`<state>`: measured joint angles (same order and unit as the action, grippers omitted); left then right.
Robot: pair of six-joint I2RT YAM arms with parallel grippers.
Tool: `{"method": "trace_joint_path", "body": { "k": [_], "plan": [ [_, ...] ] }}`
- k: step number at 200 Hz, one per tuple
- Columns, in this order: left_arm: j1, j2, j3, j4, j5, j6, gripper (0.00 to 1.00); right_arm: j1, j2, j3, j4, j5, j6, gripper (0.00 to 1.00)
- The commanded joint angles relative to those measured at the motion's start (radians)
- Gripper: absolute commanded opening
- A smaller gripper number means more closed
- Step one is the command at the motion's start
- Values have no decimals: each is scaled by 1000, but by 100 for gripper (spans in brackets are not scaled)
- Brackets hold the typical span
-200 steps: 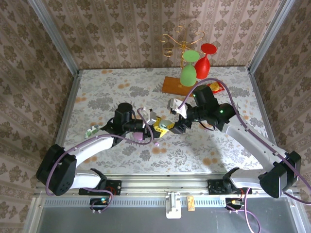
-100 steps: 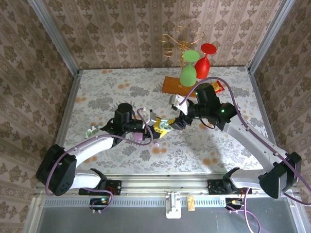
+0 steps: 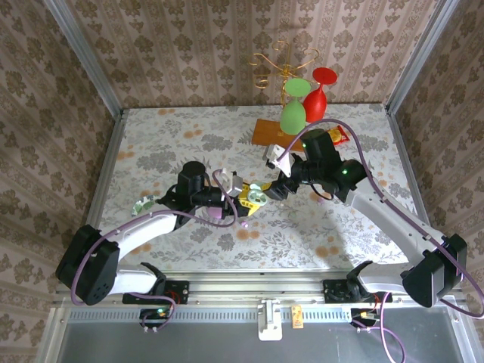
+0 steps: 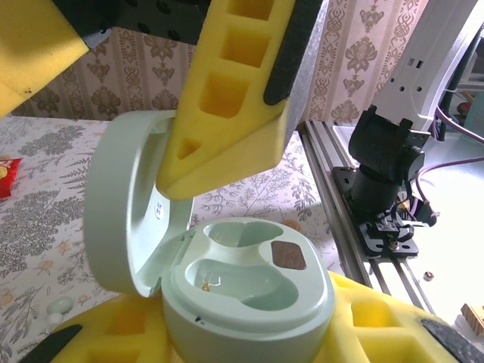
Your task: Insert wireless bluetooth earbuds into charging case
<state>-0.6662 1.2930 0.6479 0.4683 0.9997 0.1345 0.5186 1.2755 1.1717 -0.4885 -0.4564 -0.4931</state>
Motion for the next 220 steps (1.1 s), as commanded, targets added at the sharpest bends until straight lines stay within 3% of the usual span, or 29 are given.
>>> {"method": "trace_joint_path", "body": {
  "k": [1,50,116,154,182,220],
  "plan": [
    [9,-10,-14,57,36,-1,23,-5,-21,29,-16,-54,21,79],
    [29,11,-30,148,-10,-41,23,-5,-89,4,25,-157,68,82],
    [59,50,-50,327,-34,-148,23,-11,-107,-14,59,-159,145,84],
    [78,47,-75,374,-79,-173,23,-70,-90,-19,100,-135,337,78],
    [121,79,-103,463,-80,-206,24,-124,-116,-75,155,21,511,82],
    [163,130,-117,626,-71,-302,23,-227,-168,-233,180,194,776,79]
  ]
}}
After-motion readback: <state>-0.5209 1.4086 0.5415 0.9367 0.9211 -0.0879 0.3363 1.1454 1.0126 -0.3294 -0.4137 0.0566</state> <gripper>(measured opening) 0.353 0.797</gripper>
